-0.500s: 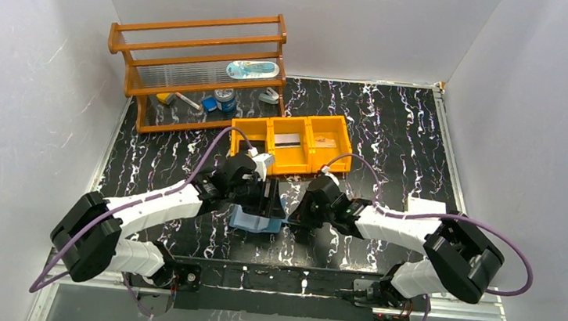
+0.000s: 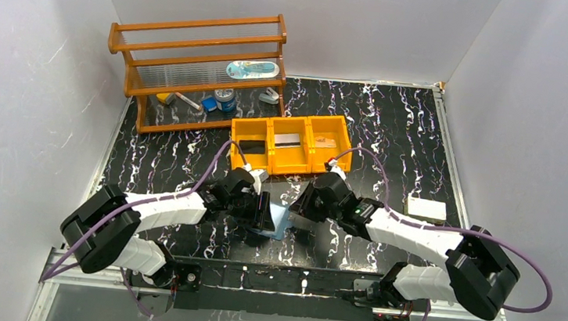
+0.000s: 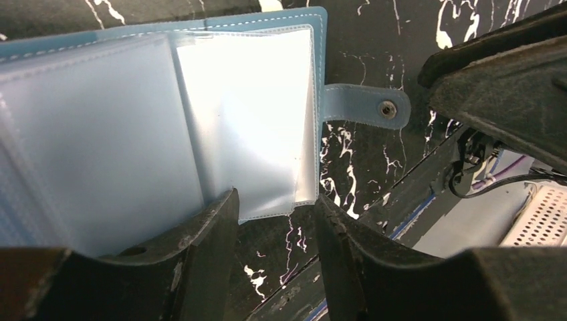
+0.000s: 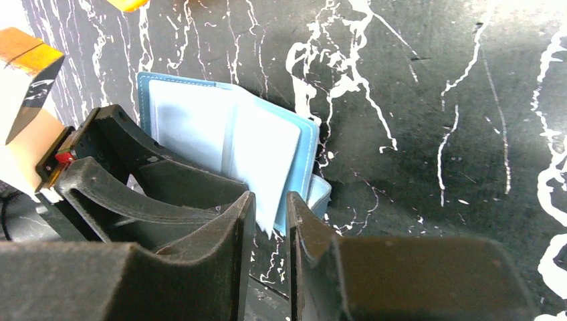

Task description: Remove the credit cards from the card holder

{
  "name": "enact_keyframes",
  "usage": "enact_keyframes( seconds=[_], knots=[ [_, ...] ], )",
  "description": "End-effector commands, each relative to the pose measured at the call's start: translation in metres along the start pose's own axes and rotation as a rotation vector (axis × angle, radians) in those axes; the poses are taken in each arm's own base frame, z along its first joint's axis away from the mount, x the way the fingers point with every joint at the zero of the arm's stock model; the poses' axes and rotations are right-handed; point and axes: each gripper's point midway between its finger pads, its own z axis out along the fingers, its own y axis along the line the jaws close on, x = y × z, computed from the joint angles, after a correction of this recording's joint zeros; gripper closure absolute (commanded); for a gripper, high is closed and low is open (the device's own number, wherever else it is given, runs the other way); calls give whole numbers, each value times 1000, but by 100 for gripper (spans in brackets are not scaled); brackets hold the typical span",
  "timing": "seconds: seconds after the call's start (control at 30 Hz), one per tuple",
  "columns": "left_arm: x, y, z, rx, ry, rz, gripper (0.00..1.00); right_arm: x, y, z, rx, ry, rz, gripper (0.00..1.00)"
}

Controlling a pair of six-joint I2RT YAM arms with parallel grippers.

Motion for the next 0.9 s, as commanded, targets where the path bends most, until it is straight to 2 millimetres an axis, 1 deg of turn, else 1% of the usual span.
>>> enact_keyframes(
  seconds=[0.0, 0.13, 0.23, 0.27, 0.3, 0.33, 0.4, 0.5, 0.57, 0.63, 0.67, 0.77, 0.87],
  knots=[
    [-1, 15, -6, -88, -18, 4, 56, -16, 40, -1, -109, -18, -7, 68],
    [-2, 13, -9, -83, -30, 11, 56, -16, 58, 9, -170, 5, -23, 68],
    [-4, 11, -11, -83, -34, 15, 56, -9, 59, 26, -149, 51, -29, 69],
    [-5, 11, -12, -82, -37, 16, 56, -6, 57, 32, -135, 67, -29, 70],
    [-6, 10, -13, -80, -41, 20, 56, -2, 52, 40, -114, 87, -26, 71],
    [-6, 10, -14, -82, -42, 20, 56, 1, 51, 44, -111, 99, -25, 72],
    [-8, 8, -18, -85, -50, 26, 56, 9, 32, 55, -37, 122, -8, 74],
    [-16, 6, -27, -104, -82, 40, 55, 20, 11, 61, 10, 139, 21, 74],
    [-25, 4, -37, -123, -117, 57, 51, 29, 0, 63, 25, 162, 25, 75],
    [-38, -1, -49, -139, -163, 94, 41, 36, -12, 64, 62, 186, 19, 75],
    [-43, -1, -54, -160, -180, 108, 39, 39, -18, 64, 78, 194, 15, 76],
    [-55, 3, -64, -216, -215, 158, 33, 42, -25, 64, 85, 193, 13, 76],
    [-59, 7, -62, -258, -185, 221, 31, 42, -24, 63, 68, 184, 27, 76]
  ],
)
